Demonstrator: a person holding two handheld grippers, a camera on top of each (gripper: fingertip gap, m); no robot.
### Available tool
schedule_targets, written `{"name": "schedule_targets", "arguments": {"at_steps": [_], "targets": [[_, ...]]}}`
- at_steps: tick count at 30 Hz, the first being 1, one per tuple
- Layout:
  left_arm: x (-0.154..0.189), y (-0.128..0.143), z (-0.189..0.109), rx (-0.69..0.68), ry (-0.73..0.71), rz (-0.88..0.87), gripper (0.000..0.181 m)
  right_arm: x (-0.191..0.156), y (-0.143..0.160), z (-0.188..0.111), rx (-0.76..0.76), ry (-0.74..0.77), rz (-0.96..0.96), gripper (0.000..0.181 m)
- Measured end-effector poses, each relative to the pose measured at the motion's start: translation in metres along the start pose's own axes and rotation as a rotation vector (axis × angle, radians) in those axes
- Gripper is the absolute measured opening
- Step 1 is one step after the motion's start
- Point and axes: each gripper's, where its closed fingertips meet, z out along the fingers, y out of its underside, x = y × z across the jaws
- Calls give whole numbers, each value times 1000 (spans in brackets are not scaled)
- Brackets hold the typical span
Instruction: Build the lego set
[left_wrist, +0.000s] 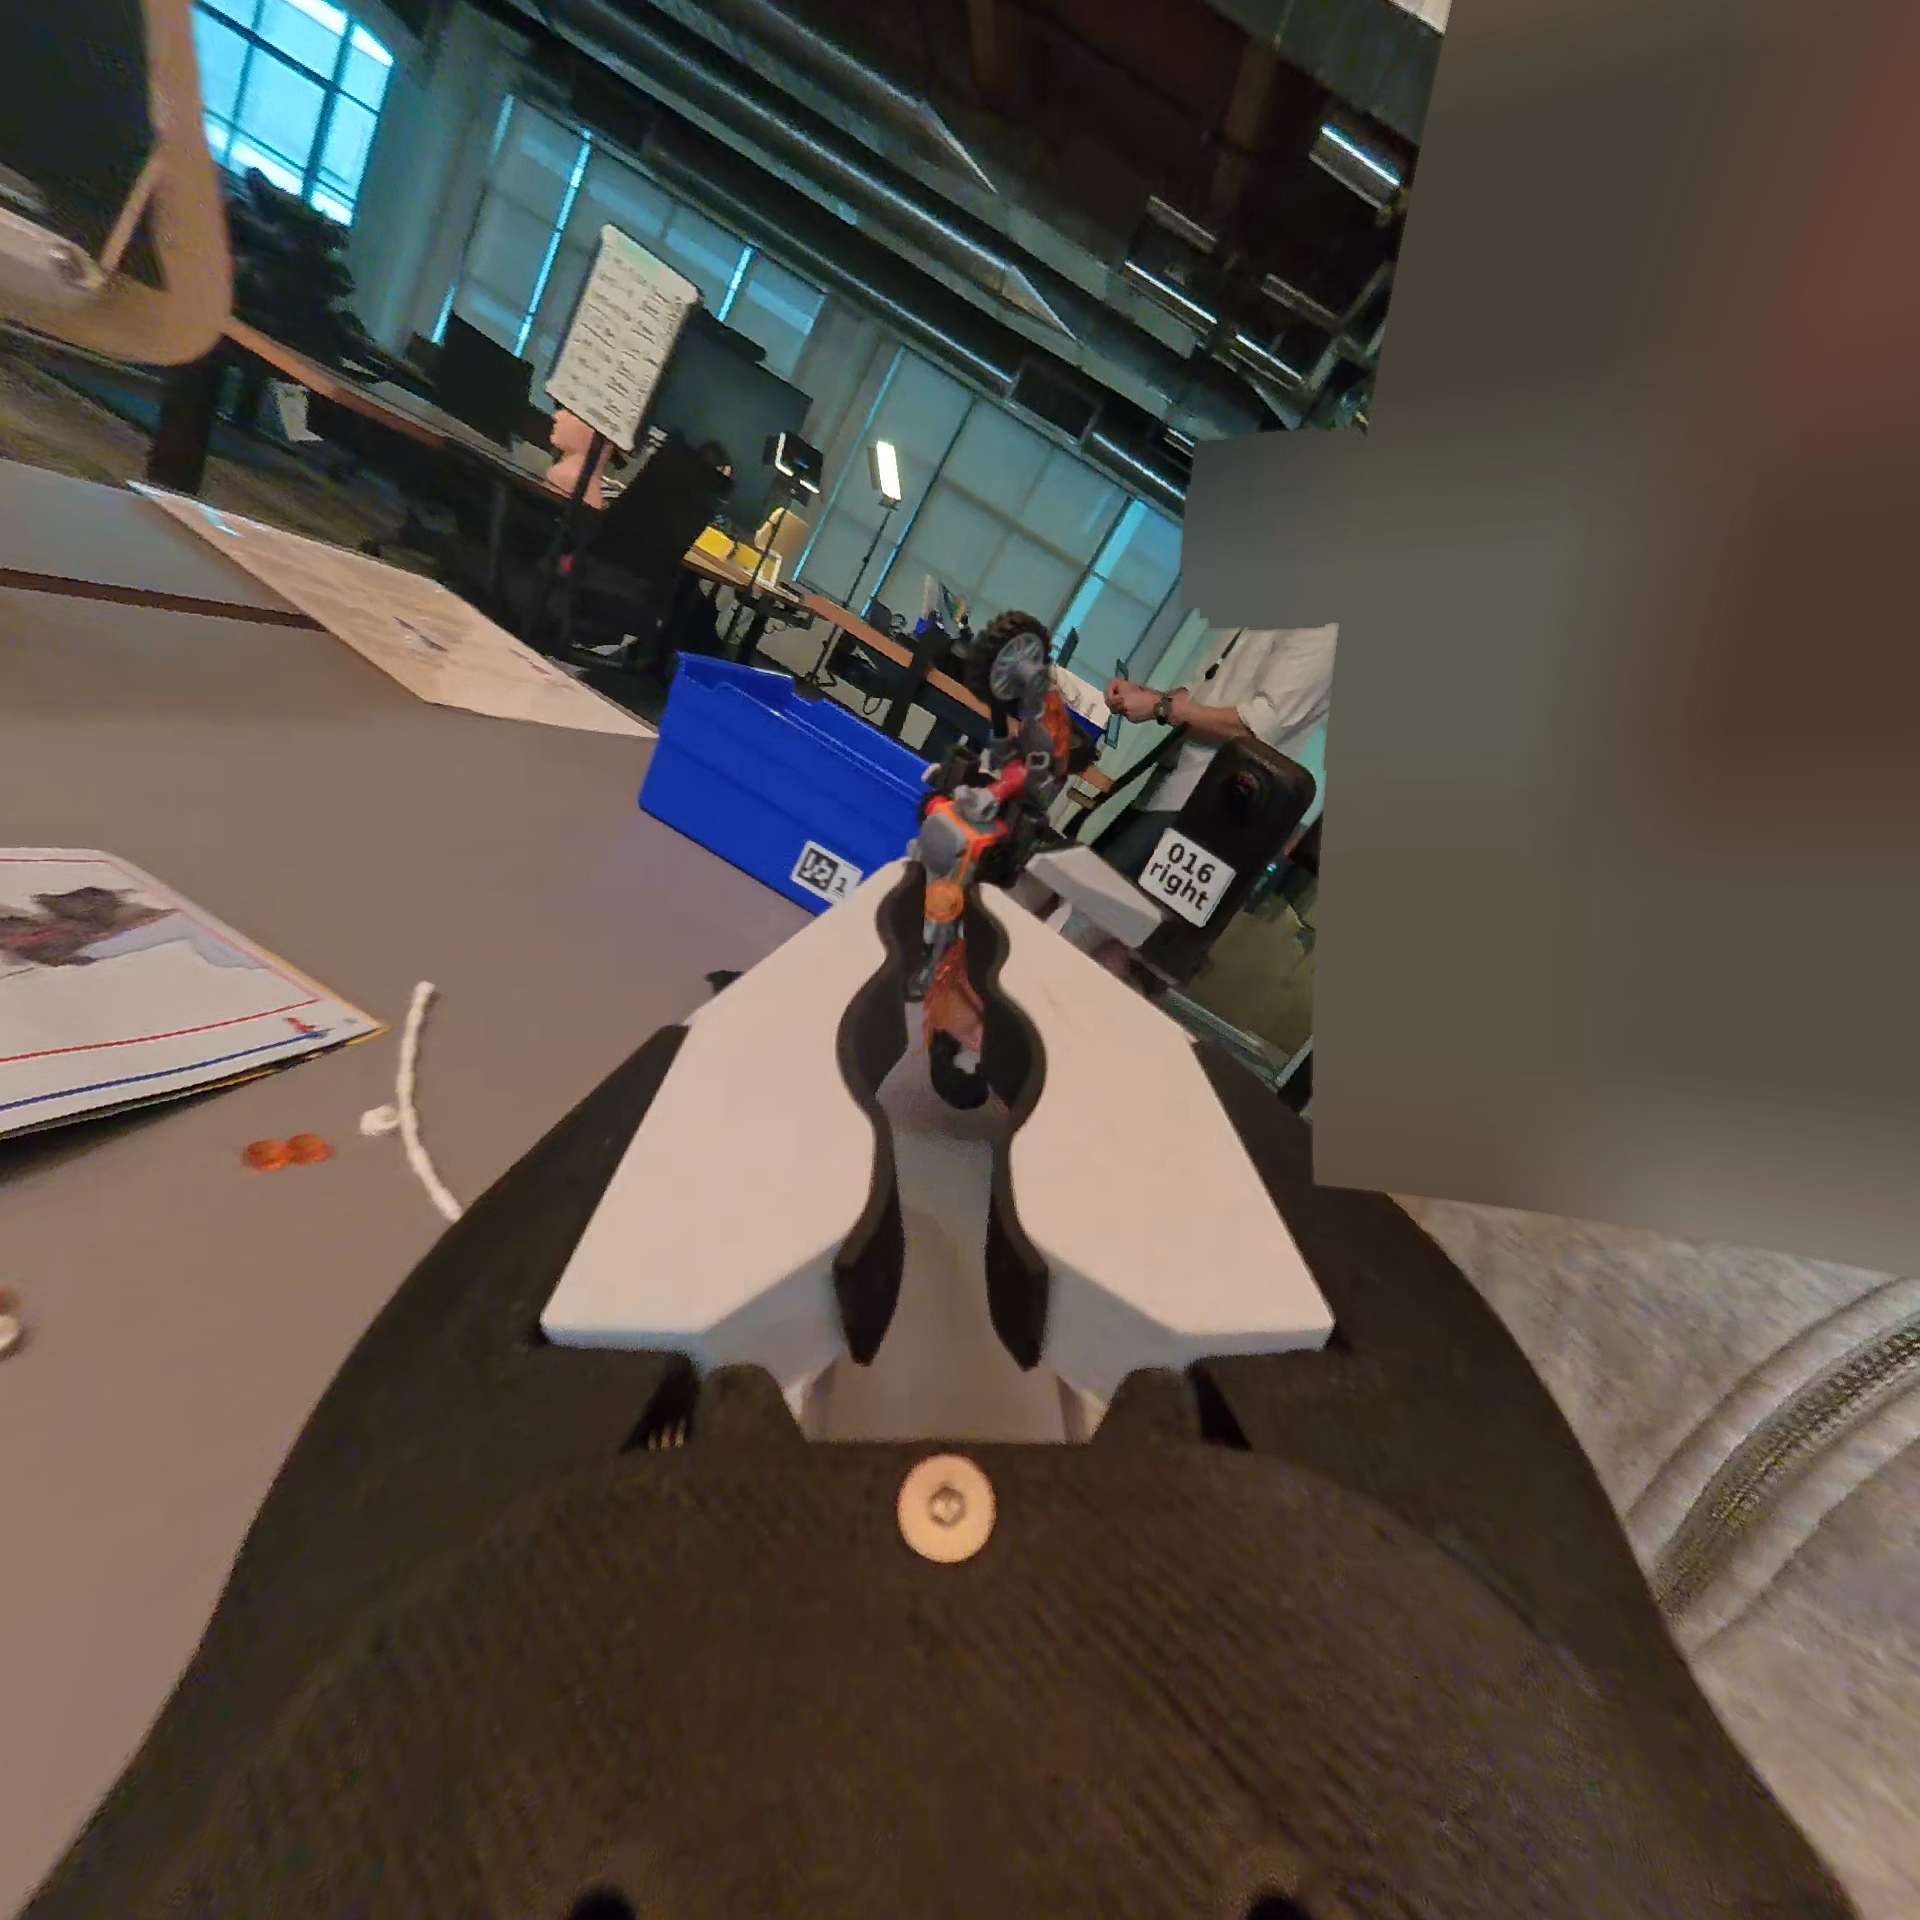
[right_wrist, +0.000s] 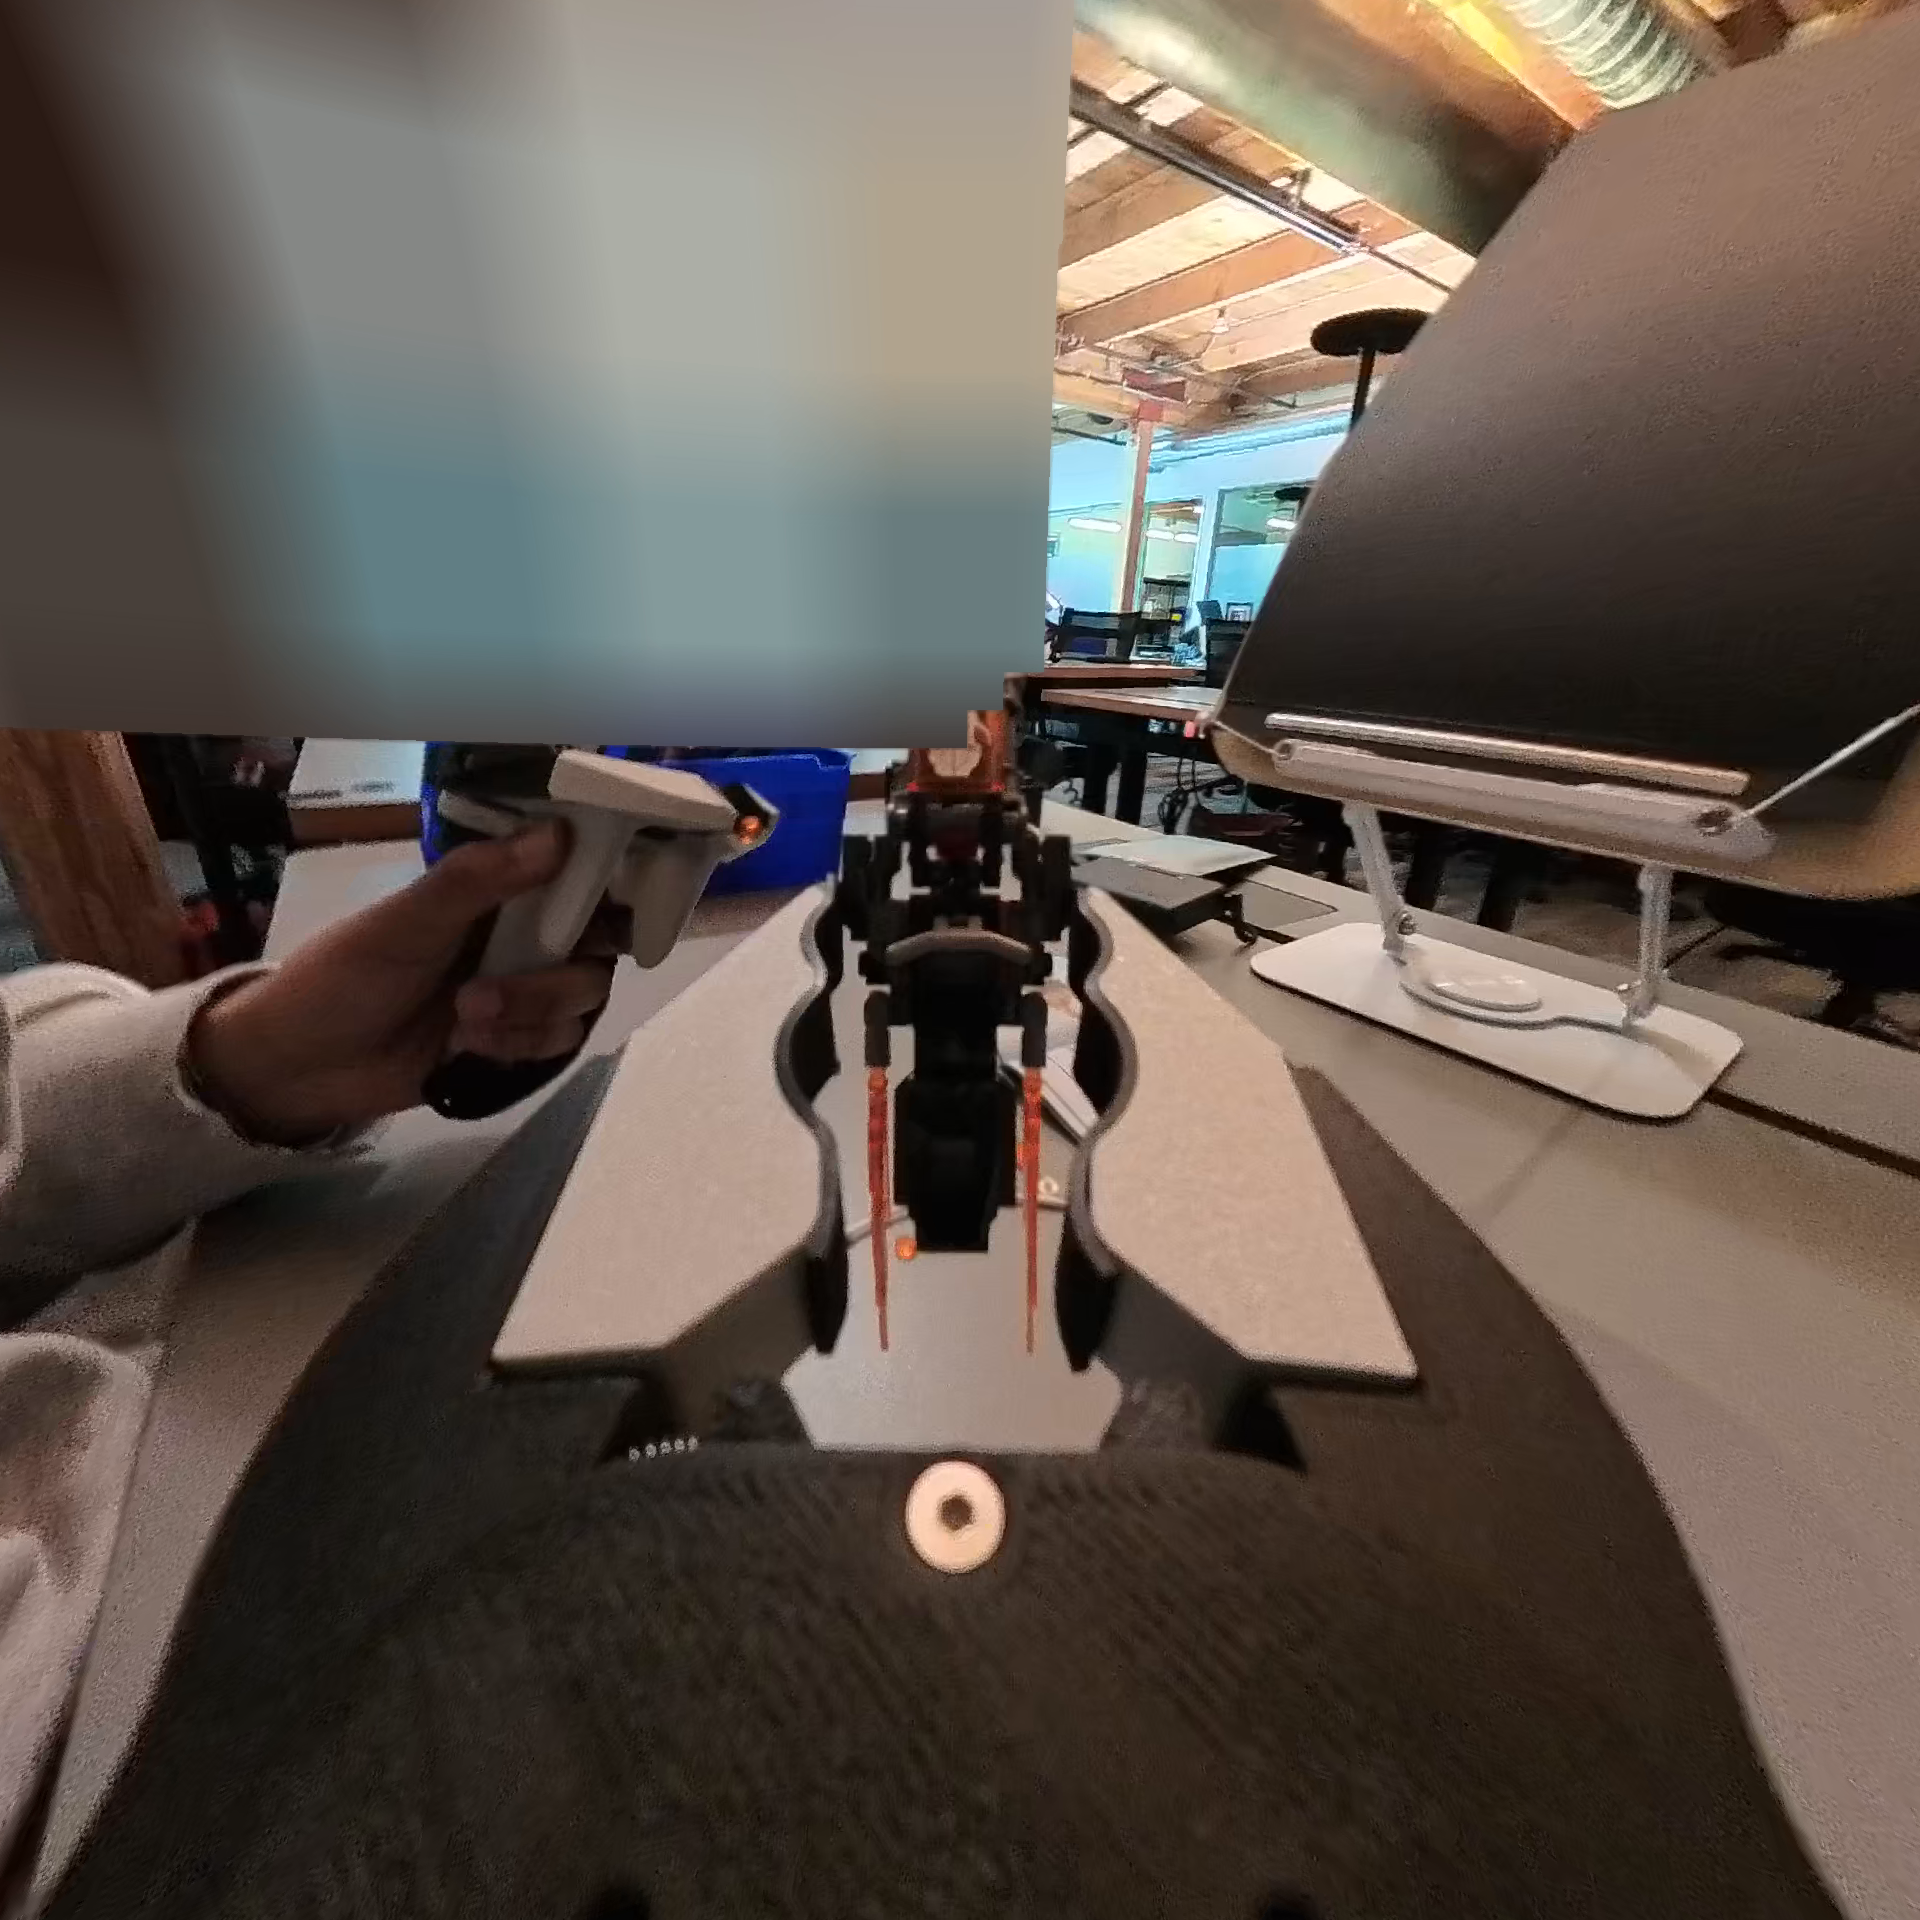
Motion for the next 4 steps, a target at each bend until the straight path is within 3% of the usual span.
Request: {"name": "schedule_targets", "arguments": {"at_steps": [4], "targets": [[-21, -13, -17, 10, -41, -29, 4, 19, 1, 14, 8, 27, 130, 41]]}}
